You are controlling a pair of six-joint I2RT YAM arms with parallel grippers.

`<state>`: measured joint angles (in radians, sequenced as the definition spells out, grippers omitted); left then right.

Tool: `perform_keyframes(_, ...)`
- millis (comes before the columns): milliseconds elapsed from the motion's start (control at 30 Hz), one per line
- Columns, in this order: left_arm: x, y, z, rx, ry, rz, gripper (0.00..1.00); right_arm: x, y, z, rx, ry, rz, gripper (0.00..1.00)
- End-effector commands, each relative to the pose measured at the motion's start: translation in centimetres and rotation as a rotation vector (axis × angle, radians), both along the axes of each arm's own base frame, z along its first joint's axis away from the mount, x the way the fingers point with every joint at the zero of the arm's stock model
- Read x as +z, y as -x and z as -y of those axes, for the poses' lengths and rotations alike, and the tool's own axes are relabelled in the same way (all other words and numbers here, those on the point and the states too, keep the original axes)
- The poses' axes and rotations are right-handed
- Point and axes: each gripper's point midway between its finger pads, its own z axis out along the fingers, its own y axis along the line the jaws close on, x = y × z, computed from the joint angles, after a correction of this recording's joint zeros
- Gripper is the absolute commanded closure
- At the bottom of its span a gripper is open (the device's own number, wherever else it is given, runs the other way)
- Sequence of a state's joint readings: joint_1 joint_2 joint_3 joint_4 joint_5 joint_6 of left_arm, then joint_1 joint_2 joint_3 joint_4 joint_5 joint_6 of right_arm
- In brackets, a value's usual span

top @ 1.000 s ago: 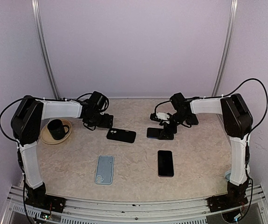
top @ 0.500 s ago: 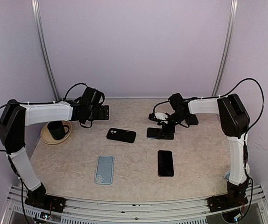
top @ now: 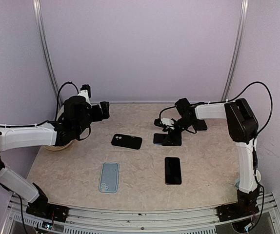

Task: Put the phone into the phone case
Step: Pick up the phone at the center of the board.

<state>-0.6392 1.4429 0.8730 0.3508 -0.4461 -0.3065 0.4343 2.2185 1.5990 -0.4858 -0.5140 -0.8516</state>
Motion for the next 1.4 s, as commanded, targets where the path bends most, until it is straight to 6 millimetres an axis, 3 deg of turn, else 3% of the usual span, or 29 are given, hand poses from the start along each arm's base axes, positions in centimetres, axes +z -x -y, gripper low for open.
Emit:
perform_keyframes(0, 2.9, -0.2, 1.0, -0.078, 0.081, 0.097, 0.01, -0.6, 0.6, 0.0, 0.015, -0.018, -0.038, 0.00)
perform_keyframes(100, 2.7, -0.2, 1.9, -0.132, 0.098, 0.114, 0.01, -0.9, 0.8, -0.1, 0.018, -0.025, -0.052, 0.00)
perform_keyframes(300, 4.7, 1.2, 2.8, -0.225, 0.180, 0.220, 0.01, -1.3, 1.0, -0.1, 0.017, -0.020, -0.089, 0.01)
perform_keyframes(533, 3.7, 0.7, 4.4, -0.286, 0.183, 0.130, 0.01, -2.0, 1.0, -0.1, 0.000, -0.010, -0.124, 0.04)
perform_keyframes(833, 2.2, 0.0, 4.8, -0.274, 0.172, 0.058, 0.01, -2.3, 0.4, 0.0, -0.035, 0.003, -0.121, 0.12)
perform_keyframes(1100, 0.5, -0.6, 5.6, -0.279, 0.164, -0.013, 0.01, -0.8, 0.4, -0.5, -0.033, -0.042, -0.091, 0.27)
perform_keyframes(1367, -2.1, -1.2, 6.7, -0.294, 0.145, -0.112, 0.01, 2.8, 0.4, -1.3, -0.028, -0.103, 0.030, 0.30)
